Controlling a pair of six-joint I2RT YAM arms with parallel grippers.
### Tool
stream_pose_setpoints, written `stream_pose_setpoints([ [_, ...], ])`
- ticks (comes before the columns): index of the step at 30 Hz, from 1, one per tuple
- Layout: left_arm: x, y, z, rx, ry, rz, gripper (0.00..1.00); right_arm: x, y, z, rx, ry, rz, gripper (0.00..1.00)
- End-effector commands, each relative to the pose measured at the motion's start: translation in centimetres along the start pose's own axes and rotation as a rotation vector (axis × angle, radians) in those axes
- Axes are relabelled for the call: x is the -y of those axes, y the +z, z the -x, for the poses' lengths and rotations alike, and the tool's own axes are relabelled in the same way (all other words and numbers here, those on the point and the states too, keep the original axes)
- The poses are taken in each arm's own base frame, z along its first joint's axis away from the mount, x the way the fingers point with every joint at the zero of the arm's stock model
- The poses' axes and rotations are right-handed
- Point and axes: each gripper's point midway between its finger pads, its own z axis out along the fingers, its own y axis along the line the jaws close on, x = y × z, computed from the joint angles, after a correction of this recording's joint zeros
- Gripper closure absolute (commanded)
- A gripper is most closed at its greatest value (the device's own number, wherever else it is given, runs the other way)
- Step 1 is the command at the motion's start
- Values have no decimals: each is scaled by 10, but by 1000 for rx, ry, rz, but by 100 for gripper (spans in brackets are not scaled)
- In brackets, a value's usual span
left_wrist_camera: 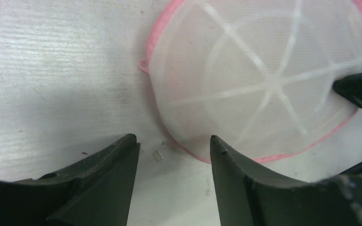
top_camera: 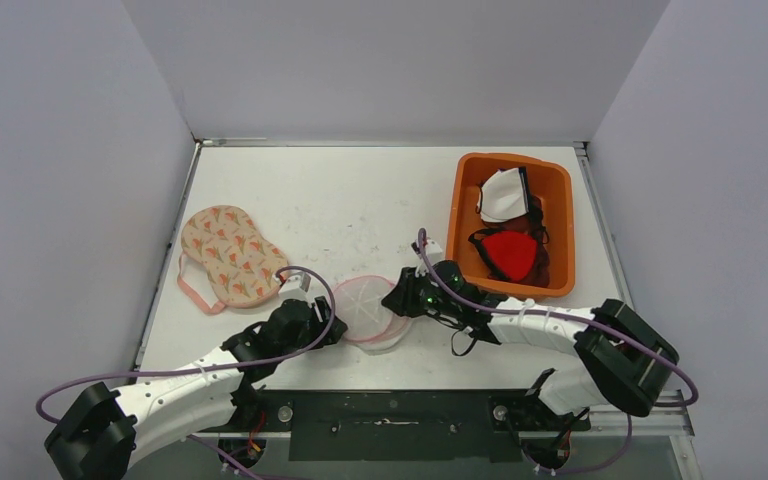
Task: Unzip the laundry bag and remove the bra
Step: Close the laundry bag at the center of the board.
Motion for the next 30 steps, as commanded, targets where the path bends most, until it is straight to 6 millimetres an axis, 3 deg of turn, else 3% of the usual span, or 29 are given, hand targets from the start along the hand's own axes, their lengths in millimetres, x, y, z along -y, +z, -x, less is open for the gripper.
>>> stream_pose_setpoints([
  [1, 12, -2, 17, 47, -3, -17, 44, -9, -16, 20, 81, -35, 19, 81],
  [6, 8, -2, 16, 42, -7, 5, 43, 0, -27, 20, 111, -38, -14, 94],
  [20, 14, -5, 27, 68, 7, 7, 31, 57, -57, 19, 261, 18, -248, 95],
  [26, 16, -5, 28, 68, 5, -1, 30, 28, -81, 47, 383, -2, -125, 95],
  [30, 21, -5, 31, 73, -2, -21, 30, 18, -92, 55, 400, -3, -98, 95],
])
